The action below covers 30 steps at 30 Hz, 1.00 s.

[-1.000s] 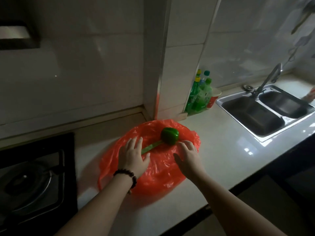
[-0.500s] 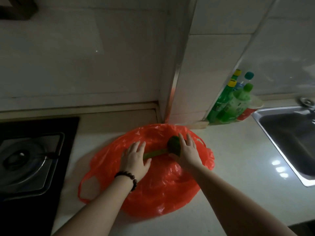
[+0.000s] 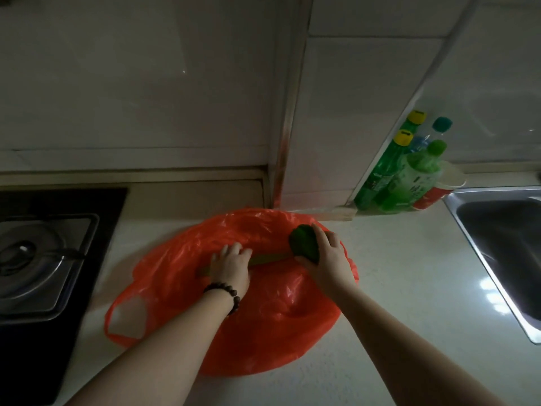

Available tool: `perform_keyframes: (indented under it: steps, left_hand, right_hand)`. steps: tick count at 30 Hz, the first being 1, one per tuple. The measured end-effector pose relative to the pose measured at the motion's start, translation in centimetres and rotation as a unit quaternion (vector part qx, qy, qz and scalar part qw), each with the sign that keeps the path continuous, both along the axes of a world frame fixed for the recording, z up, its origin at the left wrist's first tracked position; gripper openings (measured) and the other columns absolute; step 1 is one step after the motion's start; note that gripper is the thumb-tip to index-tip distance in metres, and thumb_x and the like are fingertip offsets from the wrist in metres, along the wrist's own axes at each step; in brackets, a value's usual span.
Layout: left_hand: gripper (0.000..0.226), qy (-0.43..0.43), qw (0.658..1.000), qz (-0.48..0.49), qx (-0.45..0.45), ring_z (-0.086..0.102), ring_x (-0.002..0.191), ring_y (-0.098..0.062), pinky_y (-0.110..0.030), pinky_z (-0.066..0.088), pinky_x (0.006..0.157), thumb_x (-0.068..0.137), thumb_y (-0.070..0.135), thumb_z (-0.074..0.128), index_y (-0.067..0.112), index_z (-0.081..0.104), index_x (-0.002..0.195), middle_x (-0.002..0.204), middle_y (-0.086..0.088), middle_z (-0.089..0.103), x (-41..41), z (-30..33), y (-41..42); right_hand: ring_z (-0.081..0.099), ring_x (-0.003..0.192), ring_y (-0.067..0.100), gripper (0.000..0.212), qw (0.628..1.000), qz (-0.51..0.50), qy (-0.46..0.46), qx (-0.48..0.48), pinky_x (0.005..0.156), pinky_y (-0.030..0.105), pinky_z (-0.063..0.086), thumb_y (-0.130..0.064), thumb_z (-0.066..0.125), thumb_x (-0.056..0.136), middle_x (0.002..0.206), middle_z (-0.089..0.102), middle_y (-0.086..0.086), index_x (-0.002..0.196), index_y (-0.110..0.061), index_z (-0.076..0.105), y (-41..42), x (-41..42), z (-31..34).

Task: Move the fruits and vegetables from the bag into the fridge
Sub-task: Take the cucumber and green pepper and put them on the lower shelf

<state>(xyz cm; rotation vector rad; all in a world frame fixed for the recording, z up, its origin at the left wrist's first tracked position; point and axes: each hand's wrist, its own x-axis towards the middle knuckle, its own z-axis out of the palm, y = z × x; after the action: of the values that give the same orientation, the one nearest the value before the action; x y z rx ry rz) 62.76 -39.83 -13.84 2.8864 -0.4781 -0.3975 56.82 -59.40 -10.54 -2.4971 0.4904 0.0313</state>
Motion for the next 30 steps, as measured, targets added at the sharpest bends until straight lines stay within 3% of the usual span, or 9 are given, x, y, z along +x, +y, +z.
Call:
perform_keyframes:
  steps: [6,9,13,17,23,30]
  left_hand:
    - [0.034,-0.018,1.0,0.009,-0.004,0.046,0.113,-0.022,-0.039,0.04,0.096,0.09,0.012,0.05,0.025,0.054,0.121,0.118,0.004,0.05,0.5,-0.1,0.0]
    - [0.024,-0.025,0.998,0.026,-0.052,0.056,0.095,-0.023,-0.036,0.05,0.077,0.088,0.022,0.057,0.025,0.055,0.112,0.108,0.005,0.052,0.6,0.7,0.0]
    - [0.023,-0.066,0.99,0.043,-0.116,0.057,0.085,-0.019,-0.028,0.044,0.058,0.089,0.026,0.059,0.021,0.056,0.111,0.105,0.003,0.054,0.4,3.2,-0.8]
    - [0.024,-0.11,0.978,0.073,-0.16,0.059,0.084,-0.02,-0.028,0.042,0.058,0.087,0.026,0.062,0.019,0.058,0.11,0.106,0.002,0.056,0.0,5.7,-1.1]
    - [0.028,-0.158,0.961,0.118,-0.193,0.059,0.093,-0.026,-0.036,0.049,0.071,0.085,0.025,0.065,0.014,0.06,0.111,0.106,-0.004,0.059,-0.7,8.2,0.3]
    - [0.022,-0.205,0.942,0.188,-0.189,0.057,0.087,-0.023,-0.03,0.045,0.061,0.087,0.029,0.063,0.017,0.059,0.105,0.098,-0.001,0.057,-3.1,10.5,5.5]
  right_hand:
    - [0.045,0.121,0.027,0.082,0.999,-0.005,-0.019,0.028,0.096,0.045,0.049,-0.038,0.069,0.079,0.14,0.034,0.004,0.145,-0.032,0.02,-1.1,-0.5,0.7]
    - [0.044,0.122,0.028,0.08,0.999,-0.006,-0.026,0.039,0.099,0.042,0.047,-0.034,0.069,0.081,0.141,0.033,0.005,0.145,-0.028,0.023,-1.7,-0.8,1.6]
    - [0.044,0.123,0.027,0.08,0.998,-0.001,-0.055,0.032,0.099,0.042,0.047,-0.032,0.07,0.08,0.141,0.035,0.005,0.145,-0.027,0.024,-2.8,-1.0,3.0]
    - [0.044,0.122,0.026,0.08,0.996,0.007,-0.079,0.032,0.099,0.04,0.046,-0.033,0.071,0.08,0.139,0.037,0.005,0.145,-0.026,0.025,-3.5,-0.7,4.7]
    - [0.041,0.121,0.027,0.077,0.994,0.041,-0.091,0.038,0.099,0.043,0.046,-0.035,0.072,0.078,0.133,0.039,0.004,0.142,-0.032,0.029,-2.2,-0.2,6.7]
    - [0.041,0.118,0.027,0.075,0.984,0.136,-0.107,0.033,0.095,0.042,0.047,-0.043,0.067,0.079,0.128,0.039,0.003,0.142,-0.033,0.029,3.6,0.9,8.4]
